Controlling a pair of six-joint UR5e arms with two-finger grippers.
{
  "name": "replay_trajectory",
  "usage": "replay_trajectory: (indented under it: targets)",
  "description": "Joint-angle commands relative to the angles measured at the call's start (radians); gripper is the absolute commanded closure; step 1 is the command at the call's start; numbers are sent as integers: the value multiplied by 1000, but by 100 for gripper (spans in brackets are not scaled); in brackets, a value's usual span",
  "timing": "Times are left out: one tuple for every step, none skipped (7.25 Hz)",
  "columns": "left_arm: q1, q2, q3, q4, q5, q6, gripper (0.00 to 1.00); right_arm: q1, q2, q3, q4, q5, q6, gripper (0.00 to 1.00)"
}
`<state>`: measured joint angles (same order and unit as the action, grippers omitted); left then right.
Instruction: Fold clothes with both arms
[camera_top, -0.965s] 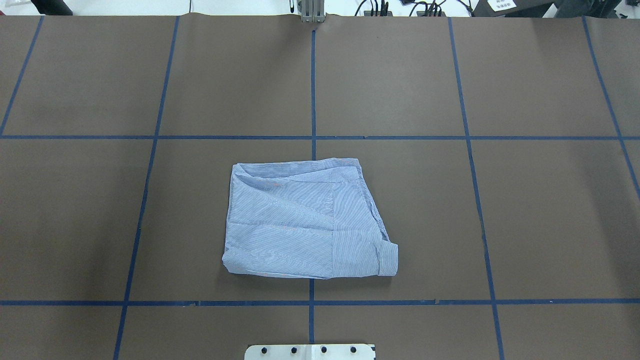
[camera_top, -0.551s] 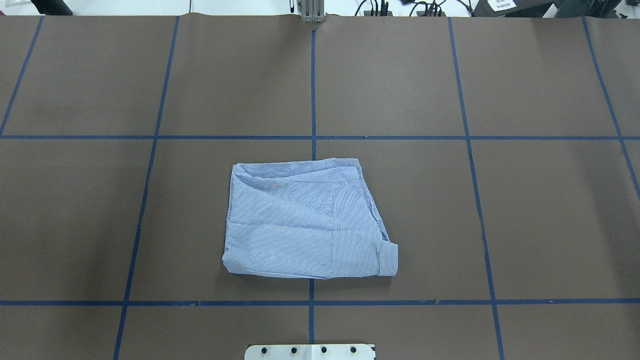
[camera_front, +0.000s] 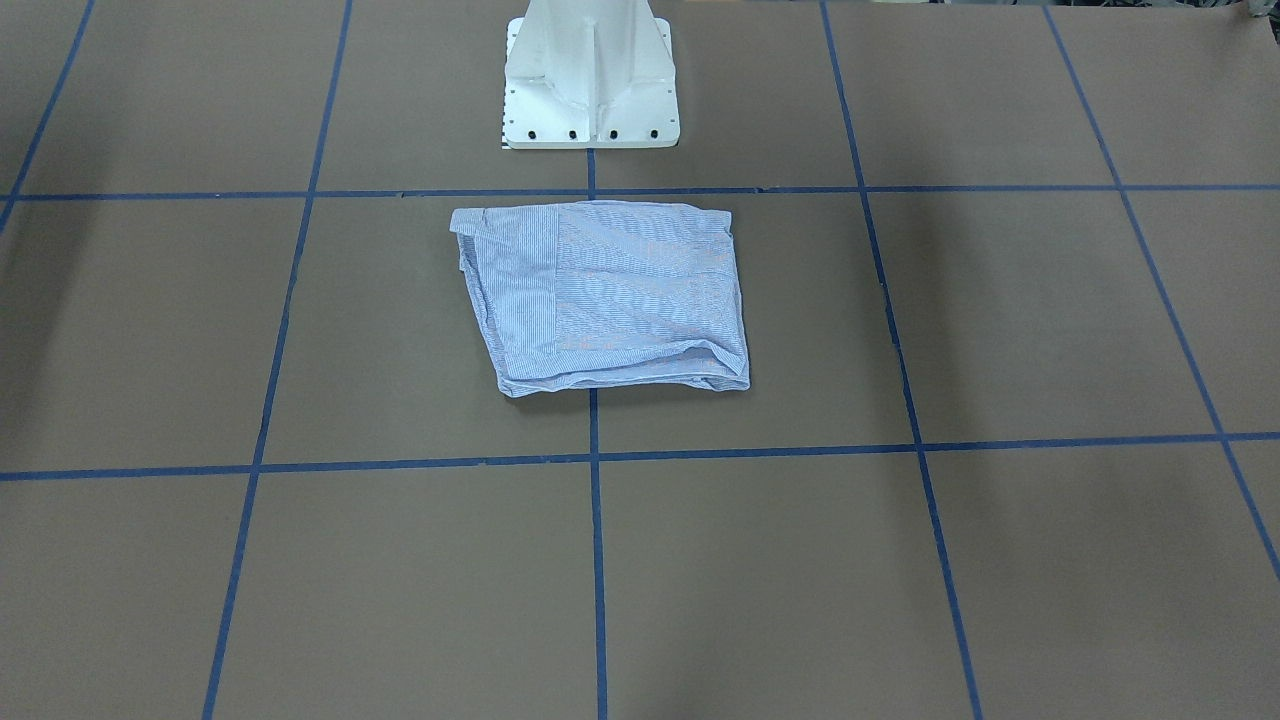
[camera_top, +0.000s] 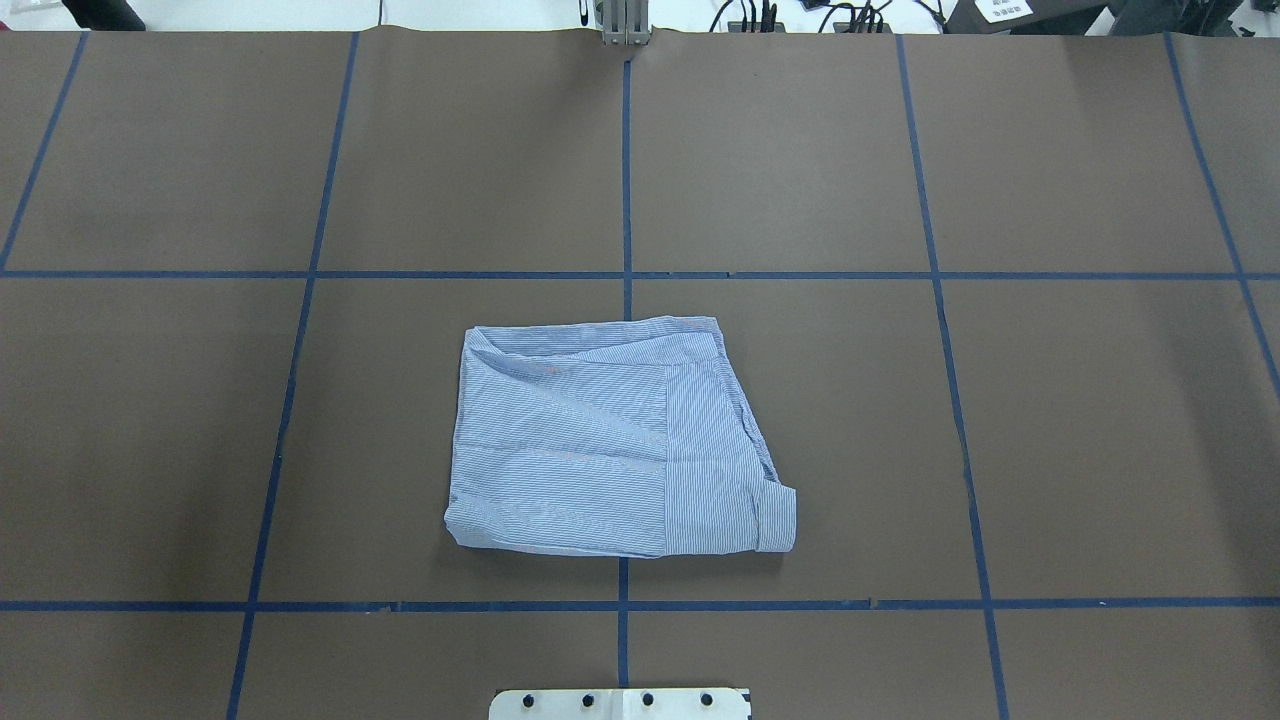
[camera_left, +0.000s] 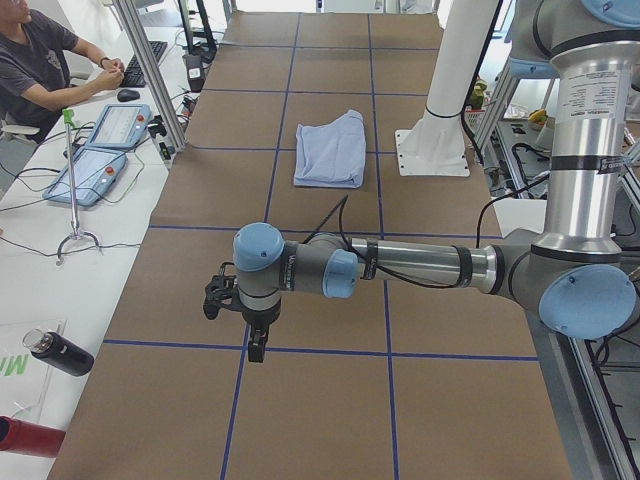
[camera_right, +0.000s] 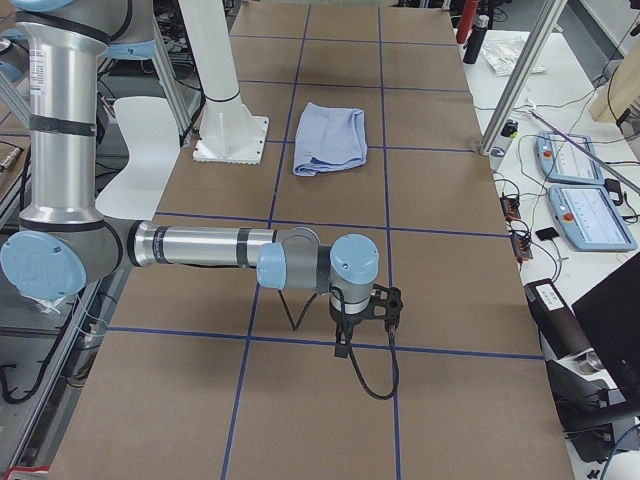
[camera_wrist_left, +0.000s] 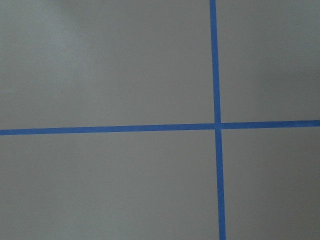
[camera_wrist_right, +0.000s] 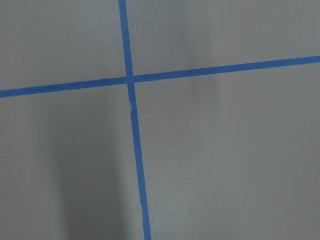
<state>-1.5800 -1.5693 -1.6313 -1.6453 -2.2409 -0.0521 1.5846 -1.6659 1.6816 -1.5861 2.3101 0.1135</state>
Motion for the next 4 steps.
replay_trajectory:
  targets:
    - [0, -2, 1, 4, 0, 0, 0, 0, 0, -2, 0, 0, 0, 0]
    - [0, 0, -1, 4, 0, 0, 0, 0, 0, -3, 0, 0, 0, 0]
    - [0, 0, -5, 2, 0, 0, 0, 0, 0, -5, 0, 2, 0, 0]
    - [0, -2, -5, -1, -2, 0, 0, 0, -1, -5, 0, 18, 0, 0]
